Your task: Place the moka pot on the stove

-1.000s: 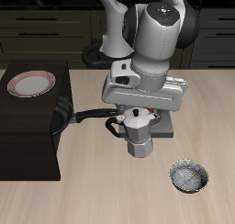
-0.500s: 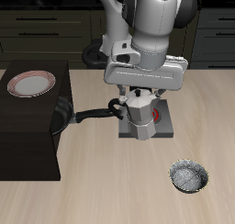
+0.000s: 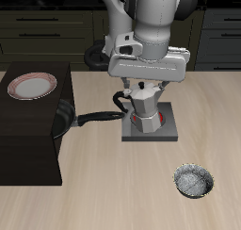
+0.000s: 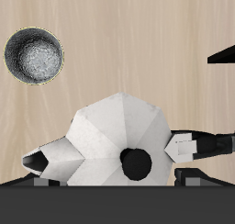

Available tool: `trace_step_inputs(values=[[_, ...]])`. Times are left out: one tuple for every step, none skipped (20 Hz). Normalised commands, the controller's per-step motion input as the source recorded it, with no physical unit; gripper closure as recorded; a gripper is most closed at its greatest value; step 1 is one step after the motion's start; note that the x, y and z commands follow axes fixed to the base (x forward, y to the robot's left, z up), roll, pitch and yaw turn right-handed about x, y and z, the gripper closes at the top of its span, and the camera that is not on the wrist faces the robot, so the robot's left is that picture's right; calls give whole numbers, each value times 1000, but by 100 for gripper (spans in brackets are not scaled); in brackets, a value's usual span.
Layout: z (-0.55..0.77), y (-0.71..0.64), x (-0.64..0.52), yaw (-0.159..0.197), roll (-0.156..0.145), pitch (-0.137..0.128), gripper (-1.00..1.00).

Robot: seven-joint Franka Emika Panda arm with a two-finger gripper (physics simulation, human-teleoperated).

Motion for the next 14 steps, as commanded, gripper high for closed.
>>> trace_step_inputs(values=[[4, -113, 70, 0, 0, 0, 100], [78, 100, -600, -81, -3, 17, 100], [54, 76, -212, -7, 31, -12, 100], [33, 131, -331, 7, 81, -27, 100], [7, -2, -255, -24, -9, 3, 100], [11, 164, -413, -6, 57, -5, 100], [14, 5, -243, -12, -20, -9, 100], [-14, 1, -207, -39, -3, 37, 100], [27, -139, -179, -66, -16, 17, 100], [33, 52, -326, 3, 25, -43, 100], [-90, 120, -595, -8, 34, -4, 100], [-71, 65, -231, 28, 18, 14, 100], [-63, 40, -205, -34, 13, 5, 100], [-58, 73, -130, 4, 15, -4, 100]])
